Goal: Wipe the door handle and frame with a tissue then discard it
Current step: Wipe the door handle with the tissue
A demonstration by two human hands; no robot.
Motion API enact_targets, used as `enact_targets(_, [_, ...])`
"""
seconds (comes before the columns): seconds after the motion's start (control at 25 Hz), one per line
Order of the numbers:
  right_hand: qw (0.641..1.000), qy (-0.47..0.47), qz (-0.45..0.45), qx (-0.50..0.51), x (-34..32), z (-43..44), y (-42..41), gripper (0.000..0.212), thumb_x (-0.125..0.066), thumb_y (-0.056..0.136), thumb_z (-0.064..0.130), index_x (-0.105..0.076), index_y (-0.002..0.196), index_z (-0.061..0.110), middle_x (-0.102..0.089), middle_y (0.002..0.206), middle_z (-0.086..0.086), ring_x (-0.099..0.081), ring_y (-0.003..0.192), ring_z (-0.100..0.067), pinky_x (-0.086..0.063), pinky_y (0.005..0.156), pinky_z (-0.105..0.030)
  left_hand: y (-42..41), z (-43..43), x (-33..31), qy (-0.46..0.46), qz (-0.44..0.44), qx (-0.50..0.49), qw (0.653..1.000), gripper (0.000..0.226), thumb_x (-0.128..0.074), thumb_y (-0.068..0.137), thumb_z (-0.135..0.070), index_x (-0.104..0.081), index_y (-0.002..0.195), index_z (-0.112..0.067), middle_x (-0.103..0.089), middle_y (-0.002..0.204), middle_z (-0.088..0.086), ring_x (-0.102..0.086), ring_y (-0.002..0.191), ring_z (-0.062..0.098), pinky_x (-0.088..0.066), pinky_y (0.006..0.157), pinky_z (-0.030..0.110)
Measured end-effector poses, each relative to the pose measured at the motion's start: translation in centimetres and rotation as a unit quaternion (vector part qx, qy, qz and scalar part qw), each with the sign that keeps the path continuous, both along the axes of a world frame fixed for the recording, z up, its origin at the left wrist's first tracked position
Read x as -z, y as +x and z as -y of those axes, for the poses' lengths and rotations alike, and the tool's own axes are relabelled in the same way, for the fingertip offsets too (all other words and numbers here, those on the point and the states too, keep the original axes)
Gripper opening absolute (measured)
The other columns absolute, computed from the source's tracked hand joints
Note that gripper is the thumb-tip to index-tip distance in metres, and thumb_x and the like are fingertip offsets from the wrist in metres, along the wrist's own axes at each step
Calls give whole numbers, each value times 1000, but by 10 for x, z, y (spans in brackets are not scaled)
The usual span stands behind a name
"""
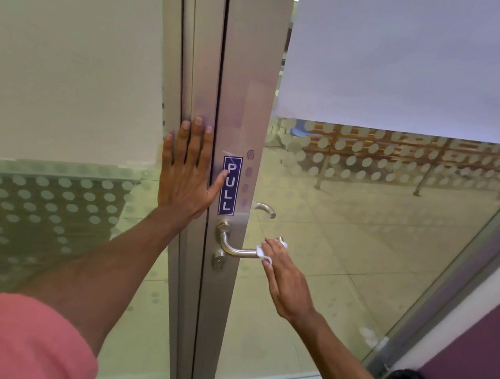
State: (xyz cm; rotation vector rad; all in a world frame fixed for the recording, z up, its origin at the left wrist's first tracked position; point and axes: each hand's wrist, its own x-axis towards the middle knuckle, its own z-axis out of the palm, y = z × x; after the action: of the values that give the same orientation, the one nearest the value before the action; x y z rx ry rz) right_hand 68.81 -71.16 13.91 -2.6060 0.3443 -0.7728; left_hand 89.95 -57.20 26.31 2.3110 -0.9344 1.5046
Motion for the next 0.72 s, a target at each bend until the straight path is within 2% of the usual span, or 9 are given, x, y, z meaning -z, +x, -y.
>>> enact_targets(0.12, [998, 44, -11, 46, -10, 10, 11, 41, -32, 105, 32, -46, 141, 18, -40, 152, -1, -28, 144, -13, -33, 111, -32, -1, -1, -1, 2, -1, -1, 1000, 83, -32, 98, -60, -9, 155, -3, -17, 160, 22, -8, 148, 34, 15, 122, 43])
enact_targets(0.2, [996, 52, 9, 73, -7, 1, 16, 40, -34, 105, 29, -49, 139, 17, -42, 150, -1, -31, 143, -14, -31, 112, -28, -1, -1, -1, 3, -5, 2, 1000, 83, -31, 98, -60, -7, 155, -4, -17, 161, 21, -7, 148, 35, 15, 121, 43])
enact_targets(0.32, [995, -33, 34, 87, 8, -24, 13, 40, -36, 104, 26, -49, 140, 15, -49, 146, -1, -37, 139, -13, -24, 115, -24, -1, -1, 0, 3, -9, 3, 1000, 85, -32, 98, -61, -4, 155, -5, -15, 161, 21, -6, 149, 34, 15, 121, 43])
enact_targets(0.48, [984, -142, 13, 102, 12, -56, 31, 44, -37, 101, 27, -46, 141, 10, -51, 143, -6, -45, 135, -19, -20, 118, -32, -3, -1, -2, 5, -18, 6, 1000, 85, -32, 97, -60, -3, 155, -5, -14, 162, 20, -6, 149, 34, 13, 121, 44])
enact_targets(0.72, [981, -175, -18, 86, 6, -85, 62, 53, -59, 91, 19, -47, 140, 6, -52, 142, -9, -48, 132, -24, -31, 113, -37, -4, -4, -3, 6, -21, 16, 1000, 85, -31, 97, -60, -2, 155, -6, -13, 162, 20, -3, 149, 33, 14, 120, 43])
